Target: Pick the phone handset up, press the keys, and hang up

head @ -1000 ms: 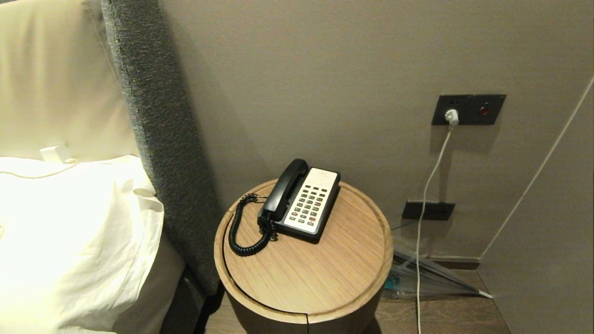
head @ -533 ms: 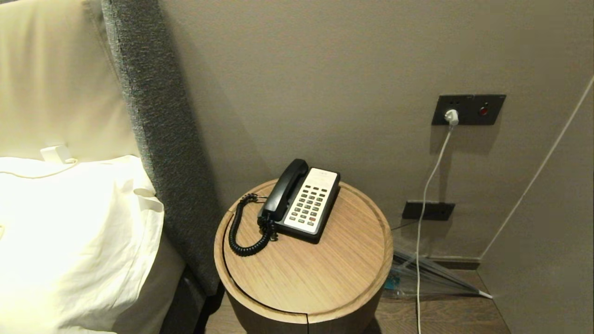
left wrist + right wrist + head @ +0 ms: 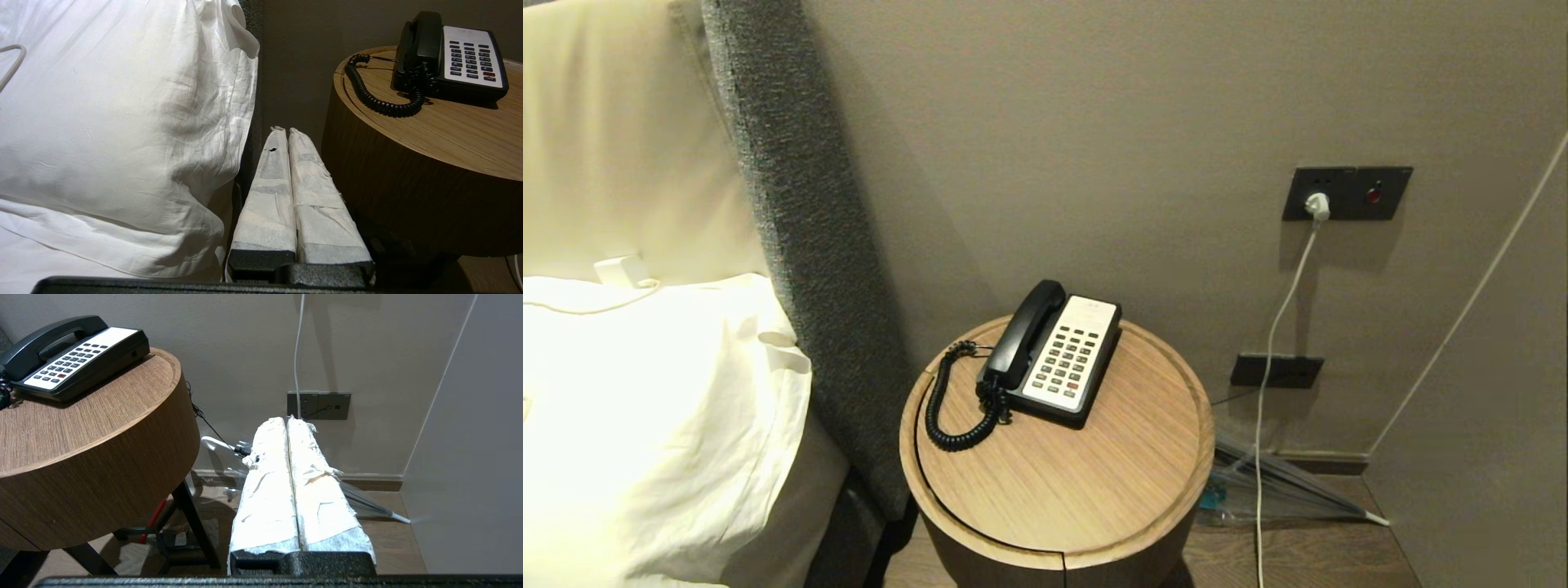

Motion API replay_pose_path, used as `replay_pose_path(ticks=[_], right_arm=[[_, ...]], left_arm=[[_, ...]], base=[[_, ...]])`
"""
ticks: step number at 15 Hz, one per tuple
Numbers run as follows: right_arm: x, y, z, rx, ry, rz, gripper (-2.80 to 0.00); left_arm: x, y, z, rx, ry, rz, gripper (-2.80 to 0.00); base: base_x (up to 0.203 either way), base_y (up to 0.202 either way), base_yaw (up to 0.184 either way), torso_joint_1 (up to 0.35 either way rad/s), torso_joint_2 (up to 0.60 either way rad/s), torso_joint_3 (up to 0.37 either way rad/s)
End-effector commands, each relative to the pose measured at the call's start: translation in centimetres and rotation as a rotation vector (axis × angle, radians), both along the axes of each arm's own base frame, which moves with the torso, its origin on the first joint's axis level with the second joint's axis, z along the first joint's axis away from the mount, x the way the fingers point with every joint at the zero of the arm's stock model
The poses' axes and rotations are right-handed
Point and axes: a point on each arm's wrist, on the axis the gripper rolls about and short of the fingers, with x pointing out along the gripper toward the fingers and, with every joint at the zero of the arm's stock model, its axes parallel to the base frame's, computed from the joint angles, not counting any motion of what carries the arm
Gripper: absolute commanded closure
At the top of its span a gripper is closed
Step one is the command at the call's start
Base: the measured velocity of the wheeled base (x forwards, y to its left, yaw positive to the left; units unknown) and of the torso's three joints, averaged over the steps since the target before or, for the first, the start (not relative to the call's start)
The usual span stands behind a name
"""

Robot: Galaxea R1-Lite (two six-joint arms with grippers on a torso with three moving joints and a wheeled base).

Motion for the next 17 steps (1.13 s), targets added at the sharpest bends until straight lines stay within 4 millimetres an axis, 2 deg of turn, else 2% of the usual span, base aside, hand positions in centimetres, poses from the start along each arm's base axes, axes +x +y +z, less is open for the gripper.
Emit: replay_pose_path(ticks=[1, 17], right_arm=[[0.16, 0.0, -0.55, -0.001, 0.019, 0.0, 0.0], [0.16, 0.0, -0.55, -0.005, 0.019, 0.001, 0.0]], left_arm=[[0.14, 0.0, -0.46, -0.001, 0.018, 0.0, 0.0], [0.14, 0.0, -0.46, -0.001, 0.018, 0.0, 0.0]], base=[[0.0, 0.0, 0.0, 0.0, 0.0, 0.0], [0.0, 0.0, 0.0, 0.0, 0.0, 0.0]])
